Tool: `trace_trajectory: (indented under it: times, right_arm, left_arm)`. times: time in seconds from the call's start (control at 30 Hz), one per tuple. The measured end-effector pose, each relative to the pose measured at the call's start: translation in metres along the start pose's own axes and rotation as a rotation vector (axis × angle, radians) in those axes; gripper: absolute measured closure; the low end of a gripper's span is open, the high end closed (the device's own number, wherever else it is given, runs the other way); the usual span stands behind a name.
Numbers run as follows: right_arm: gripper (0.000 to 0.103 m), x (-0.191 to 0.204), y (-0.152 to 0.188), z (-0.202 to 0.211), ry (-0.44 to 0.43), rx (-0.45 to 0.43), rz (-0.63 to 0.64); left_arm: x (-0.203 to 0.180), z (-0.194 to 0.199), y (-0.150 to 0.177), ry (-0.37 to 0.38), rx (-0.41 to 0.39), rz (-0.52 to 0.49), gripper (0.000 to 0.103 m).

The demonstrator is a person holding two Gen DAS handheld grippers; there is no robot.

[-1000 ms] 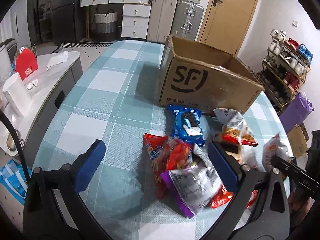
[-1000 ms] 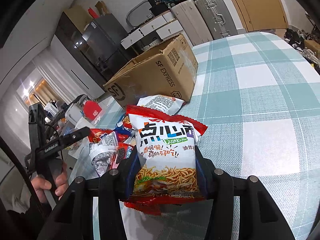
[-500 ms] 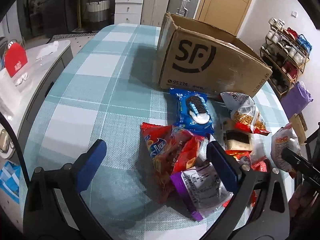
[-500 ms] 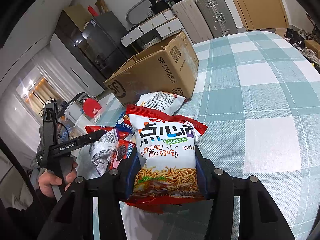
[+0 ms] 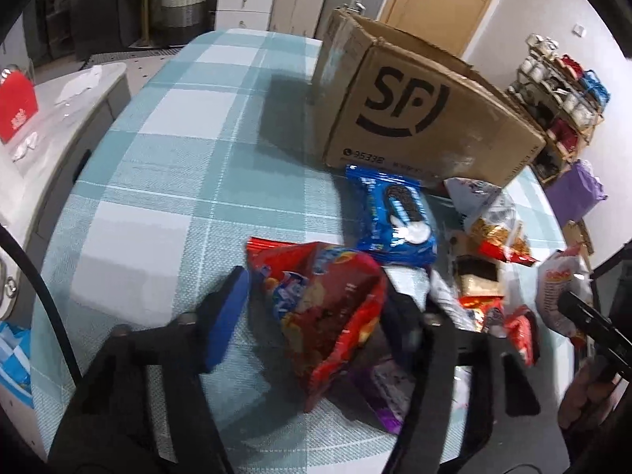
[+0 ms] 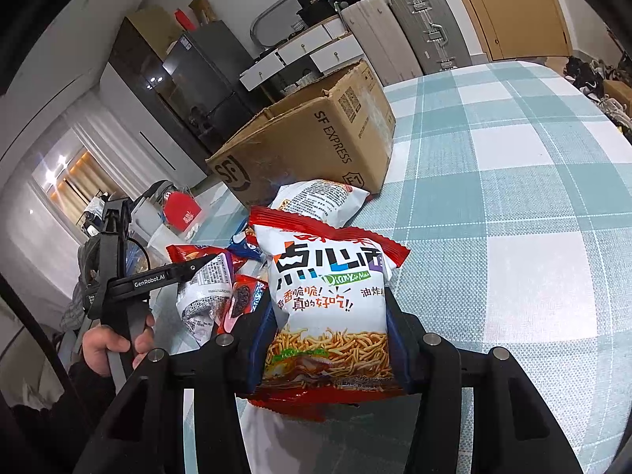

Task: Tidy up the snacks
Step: 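Grasp the red chip bag with the left gripper while the right holds the noodle bag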

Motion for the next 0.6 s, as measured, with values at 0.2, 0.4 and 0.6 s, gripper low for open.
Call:
trace_trajectory:
  times: [0.2,0.4,0.6]
  right_arm:
    - [0.053,0.002,0.001,-0.001,-0.010,0.002,0.002]
    - [0.053,-0.004,-0.004,0.004,0.009,-0.016,-0.005]
    - [0.053,-0.006,-0.007,0.008,0.010,-0.026,-0.012]
  left_arm:
    - [0.000,0.004,0.003,0.023,-0.002,0.004,0.052]
    - [0.004,0.012,0.009,0.011,-0.011,0.015,0.055]
    - [0.014,0.022,0.012,-0.009,-0.029,0.049,0.057]
Point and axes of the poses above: each gripper's, at about its wrist camera, not at the fingertips, and z roughly against the way its jaws point, x to its left, y to its underside, the point moved 9 cm from there along -z, roughly the way its jaws point, and after that the axes turned 10 degrees about -z, right-handed, at the moved point
